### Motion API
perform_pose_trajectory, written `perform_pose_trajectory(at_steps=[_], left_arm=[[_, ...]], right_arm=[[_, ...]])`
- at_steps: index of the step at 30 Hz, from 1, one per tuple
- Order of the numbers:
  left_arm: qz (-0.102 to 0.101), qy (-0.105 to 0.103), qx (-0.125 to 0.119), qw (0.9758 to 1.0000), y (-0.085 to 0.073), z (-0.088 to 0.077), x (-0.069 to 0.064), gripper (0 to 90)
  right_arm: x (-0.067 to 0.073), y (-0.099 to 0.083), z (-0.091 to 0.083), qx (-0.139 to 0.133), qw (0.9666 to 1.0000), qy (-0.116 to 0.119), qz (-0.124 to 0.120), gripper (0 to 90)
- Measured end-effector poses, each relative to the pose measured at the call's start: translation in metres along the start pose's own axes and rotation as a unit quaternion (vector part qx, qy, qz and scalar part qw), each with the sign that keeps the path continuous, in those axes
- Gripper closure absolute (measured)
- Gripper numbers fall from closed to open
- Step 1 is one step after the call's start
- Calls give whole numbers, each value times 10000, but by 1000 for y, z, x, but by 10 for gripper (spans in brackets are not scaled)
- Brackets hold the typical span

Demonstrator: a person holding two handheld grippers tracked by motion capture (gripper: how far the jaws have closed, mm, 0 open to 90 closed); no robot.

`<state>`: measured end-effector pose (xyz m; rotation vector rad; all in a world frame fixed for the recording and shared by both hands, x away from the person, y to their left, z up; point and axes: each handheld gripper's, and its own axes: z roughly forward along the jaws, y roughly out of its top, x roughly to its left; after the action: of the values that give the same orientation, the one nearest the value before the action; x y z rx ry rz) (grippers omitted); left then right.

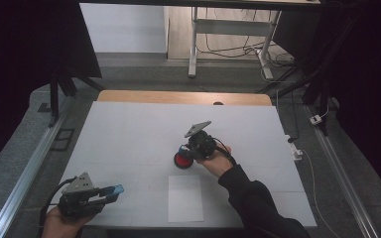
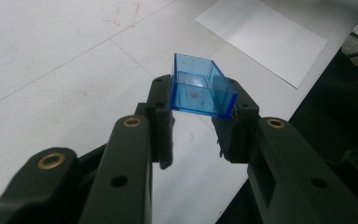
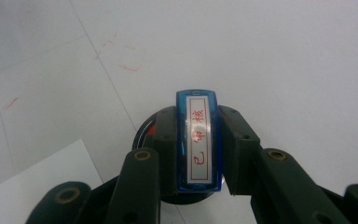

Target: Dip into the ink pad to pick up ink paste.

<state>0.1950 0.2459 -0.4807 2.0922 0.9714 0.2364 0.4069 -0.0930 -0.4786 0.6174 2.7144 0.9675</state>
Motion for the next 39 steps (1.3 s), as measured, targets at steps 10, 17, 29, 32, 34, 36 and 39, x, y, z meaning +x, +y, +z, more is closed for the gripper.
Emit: perform_pose_trajectory(at_steps=[10, 17, 29, 32, 34, 36, 39], left_arm=[[11, 6, 17, 10000, 0, 0, 0, 687], [18, 3, 31, 10000, 1, 1, 0, 688], [34, -6, 50, 10000, 1, 2, 0, 688], [23, -7, 50, 10000, 1, 2, 0, 687], [20, -5, 55, 10000, 1, 2, 0, 687], [33, -7, 61, 10000, 1, 2, 0, 687], [39, -8, 65, 10000, 2, 2, 0, 687]], right_arm=[[-1, 3, 5, 59, 9999, 37, 94, 706], [-1, 4, 6, 74, 9999, 40, 121, 707], [-1, 2, 7, 20, 9998, 33, 180, 708], [-7, -1, 6, -88, 9990, 207, 383, 708], [-10, -2, 7, -142, 9983, 287, 490, 708], [-11, -3, 7, -158, 9982, 294, 496, 708], [-5, -2, 6, -122, 9992, 172, 334, 708]])
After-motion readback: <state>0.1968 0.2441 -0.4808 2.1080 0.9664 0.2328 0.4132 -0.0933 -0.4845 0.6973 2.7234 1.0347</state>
